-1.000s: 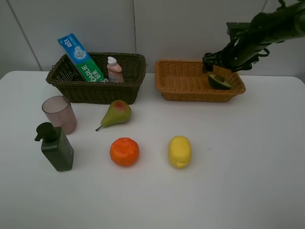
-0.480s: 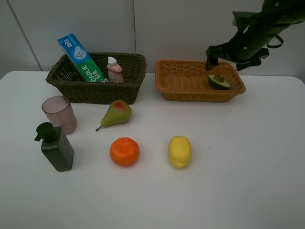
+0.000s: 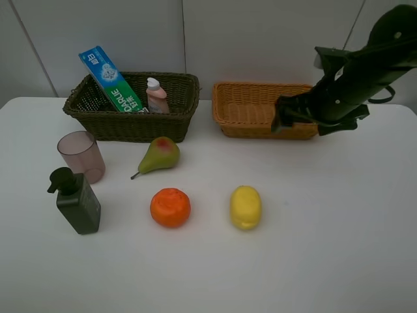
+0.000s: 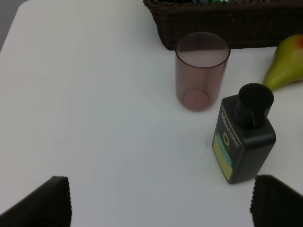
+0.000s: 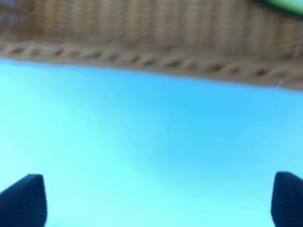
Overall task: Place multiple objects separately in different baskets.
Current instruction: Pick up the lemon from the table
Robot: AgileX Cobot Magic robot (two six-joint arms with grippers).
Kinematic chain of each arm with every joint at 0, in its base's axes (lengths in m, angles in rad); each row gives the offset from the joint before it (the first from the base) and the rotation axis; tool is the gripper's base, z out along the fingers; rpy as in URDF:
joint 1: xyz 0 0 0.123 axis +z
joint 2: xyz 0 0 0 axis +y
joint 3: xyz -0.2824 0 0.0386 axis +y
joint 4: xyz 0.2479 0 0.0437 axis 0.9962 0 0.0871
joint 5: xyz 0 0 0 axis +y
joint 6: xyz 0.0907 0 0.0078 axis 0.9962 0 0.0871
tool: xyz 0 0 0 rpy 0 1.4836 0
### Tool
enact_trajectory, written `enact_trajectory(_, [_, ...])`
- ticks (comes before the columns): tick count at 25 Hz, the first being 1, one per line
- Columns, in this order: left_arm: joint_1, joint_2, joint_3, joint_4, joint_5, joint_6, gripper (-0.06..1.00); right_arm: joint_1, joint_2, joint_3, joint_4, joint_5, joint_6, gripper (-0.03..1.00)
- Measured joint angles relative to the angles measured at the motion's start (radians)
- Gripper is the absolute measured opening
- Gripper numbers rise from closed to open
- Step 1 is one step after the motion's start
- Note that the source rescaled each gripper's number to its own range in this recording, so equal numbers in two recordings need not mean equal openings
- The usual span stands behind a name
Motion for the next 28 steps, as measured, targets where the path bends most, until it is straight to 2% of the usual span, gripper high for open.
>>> enact_trajectory(4, [0.0, 0.0, 0.0, 0.0, 0.0, 0.0, 1.0, 0.08, -0.022, 0.057, 0.004, -0.003, 0.064, 1.0])
enact_trajectory(12, [0.0, 0.0, 0.0, 0.0, 0.0, 0.0, 1.0, 0.256, -0.022, 0.067, 0.003, -0.006, 0.248, 1.0])
enact_trajectory(17, [0.0, 0.0, 0.0, 0.0, 0.0, 0.0, 1.0, 0.336, -0.022, 0.067, -0.049, 0.007, 0.367, 1.0])
enact_trajectory(22, [0.0, 0.0, 0.0, 0.0, 0.0, 0.0, 1.0, 0.365, -0.022, 0.067, -0.077, 0.038, 0.451, 1.0])
enact_trajectory(28, [0.0, 0.0, 0.0, 0.0, 0.0, 0.0, 1.0, 0.365, -0.022, 0.067, -0.086, 0.046, 0.462, 1.0])
